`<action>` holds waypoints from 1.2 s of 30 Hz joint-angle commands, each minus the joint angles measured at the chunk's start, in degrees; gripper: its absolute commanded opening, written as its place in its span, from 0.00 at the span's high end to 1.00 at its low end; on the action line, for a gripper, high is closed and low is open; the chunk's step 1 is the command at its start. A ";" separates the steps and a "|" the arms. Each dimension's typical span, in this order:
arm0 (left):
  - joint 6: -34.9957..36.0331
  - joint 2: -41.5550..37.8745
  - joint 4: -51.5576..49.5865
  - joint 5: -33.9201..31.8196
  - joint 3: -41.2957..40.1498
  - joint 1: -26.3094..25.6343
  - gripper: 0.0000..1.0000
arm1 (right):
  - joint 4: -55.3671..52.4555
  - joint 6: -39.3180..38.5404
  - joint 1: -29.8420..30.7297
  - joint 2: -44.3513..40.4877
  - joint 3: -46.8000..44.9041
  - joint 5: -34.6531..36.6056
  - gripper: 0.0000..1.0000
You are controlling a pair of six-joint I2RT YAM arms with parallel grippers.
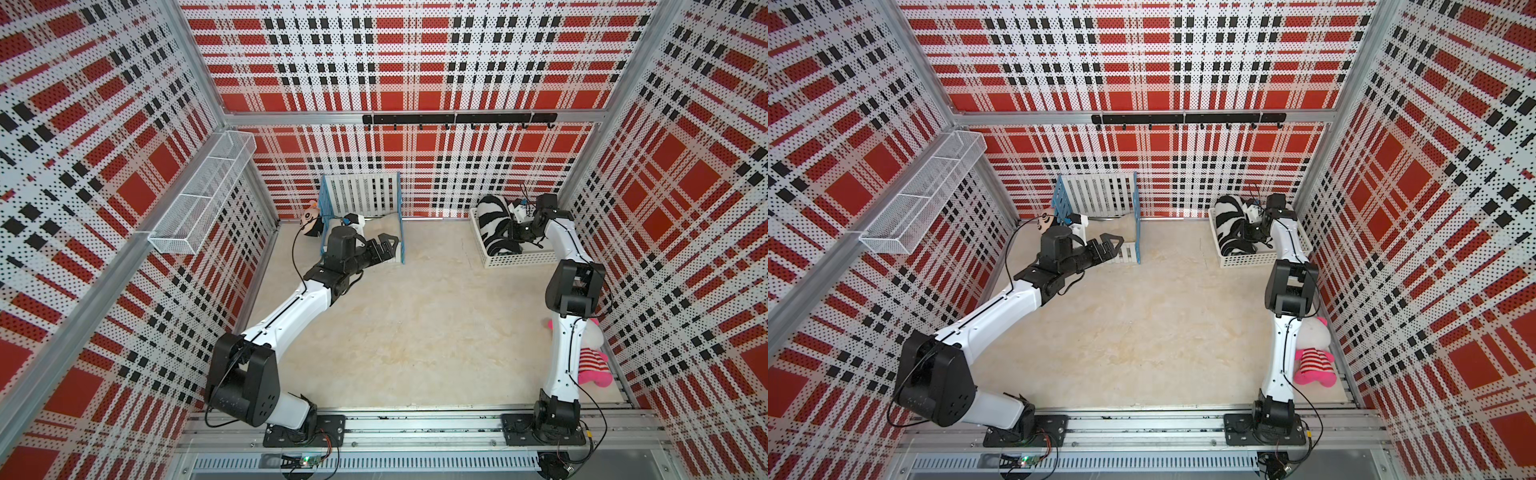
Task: Roll up the pillowcase
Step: Place the pillowcase in the bin, then reset both arms
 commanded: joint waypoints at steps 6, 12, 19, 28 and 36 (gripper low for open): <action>0.61 -1.13 -0.37 -0.91 -1.80 -0.20 0.01 | 2.64 3.76 0.18 2.71 -2.63 2.56 0.76; 0.61 -2.86 -0.37 -2.54 -2.67 -0.23 0.01 | 11.38 4.54 0.11 -7.67 -11.80 8.17 0.28; 1.51 -7.11 -0.45 -12.09 -4.62 1.32 0.01 | 20.18 7.02 0.18 -22.91 -23.20 17.60 0.00; 10.90 -16.78 10.65 -41.98 -21.91 8.86 0.01 | 51.68 16.36 1.24 -55.44 -66.54 25.51 0.00; 21.84 -13.93 33.22 -49.40 -38.76 12.76 0.01 | 87.69 15.96 3.76 -81.38 -111.34 27.56 0.00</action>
